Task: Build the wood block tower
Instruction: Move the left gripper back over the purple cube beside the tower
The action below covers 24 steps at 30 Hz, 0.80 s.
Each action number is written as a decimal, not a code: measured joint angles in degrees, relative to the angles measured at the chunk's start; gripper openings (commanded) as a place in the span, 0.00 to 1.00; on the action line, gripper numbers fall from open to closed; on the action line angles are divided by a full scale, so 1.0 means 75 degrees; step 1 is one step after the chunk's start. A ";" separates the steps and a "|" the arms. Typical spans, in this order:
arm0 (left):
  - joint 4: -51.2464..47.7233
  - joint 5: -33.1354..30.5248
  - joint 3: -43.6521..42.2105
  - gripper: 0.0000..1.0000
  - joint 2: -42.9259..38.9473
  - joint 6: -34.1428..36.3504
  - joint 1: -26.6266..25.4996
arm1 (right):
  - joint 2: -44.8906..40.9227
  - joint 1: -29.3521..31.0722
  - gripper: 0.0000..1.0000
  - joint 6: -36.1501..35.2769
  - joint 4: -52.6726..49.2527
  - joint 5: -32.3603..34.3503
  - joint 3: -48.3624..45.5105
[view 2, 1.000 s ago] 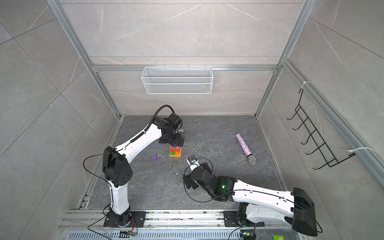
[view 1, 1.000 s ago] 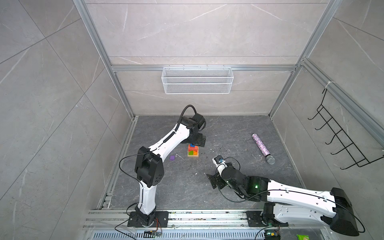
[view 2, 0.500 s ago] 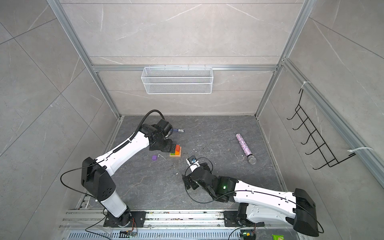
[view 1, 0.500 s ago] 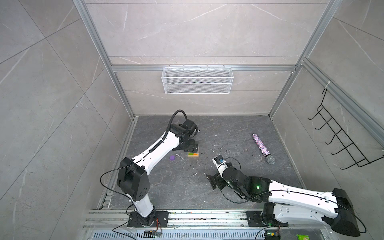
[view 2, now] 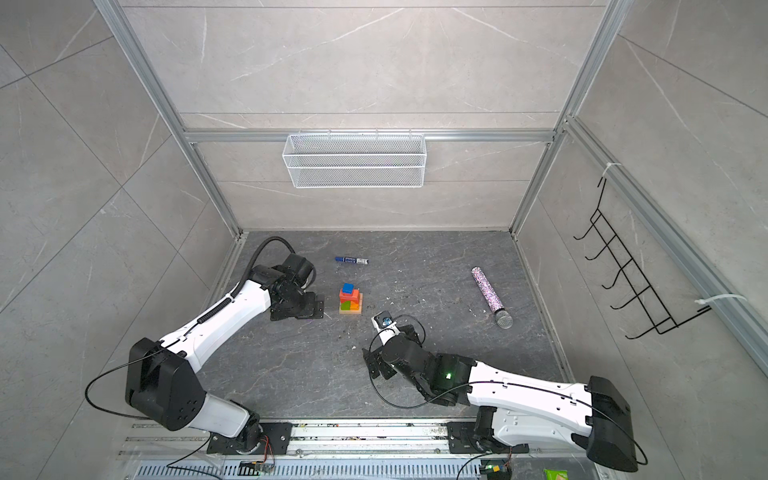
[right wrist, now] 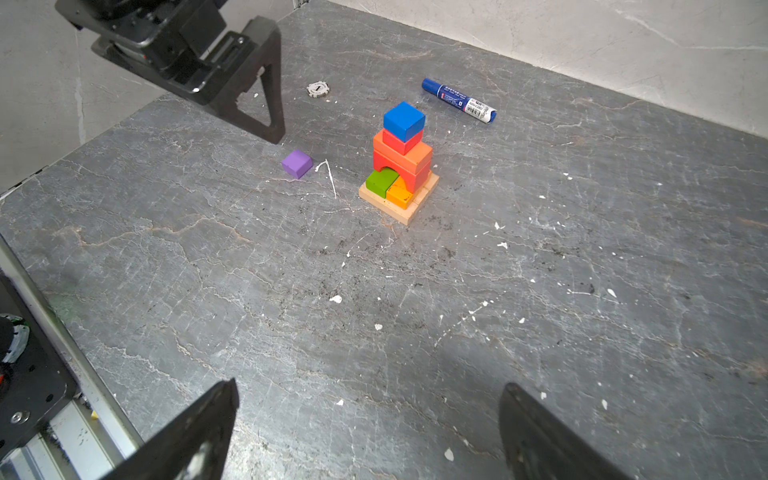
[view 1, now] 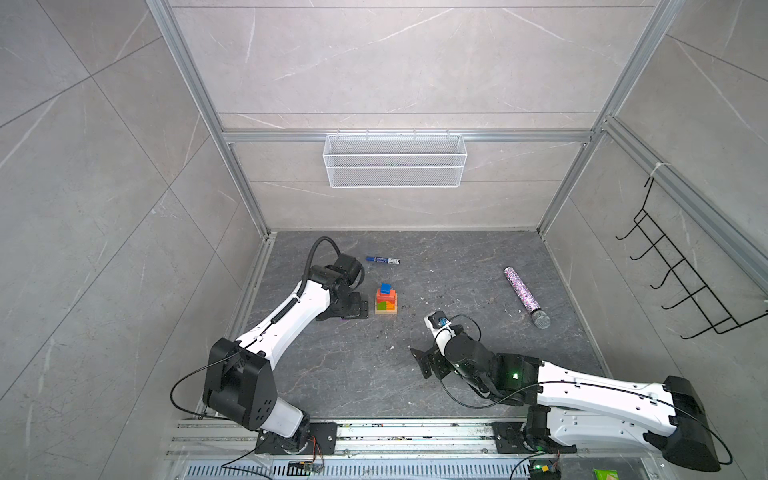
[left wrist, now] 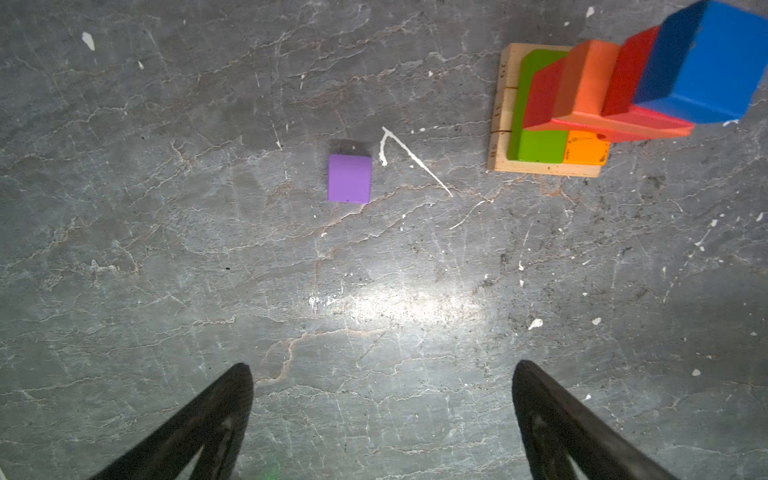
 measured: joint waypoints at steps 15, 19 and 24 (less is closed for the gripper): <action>0.0801 0.0516 -0.0997 0.81 0.0233 -0.0172 0.0787 | 0.0038 0.0093 0.99 0.0003 0.0017 0.0178 0.0000; 0.0991 0.0536 -0.0927 0.77 0.0769 -0.0023 0.0807 | 0.0093 0.0102 0.99 0.0006 0.0017 0.0175 0.0000; 0.1125 0.0513 -0.0641 0.73 0.1317 0.0216 0.0831 | 0.0361 0.0119 0.99 0.0006 0.0044 0.0169 0.0000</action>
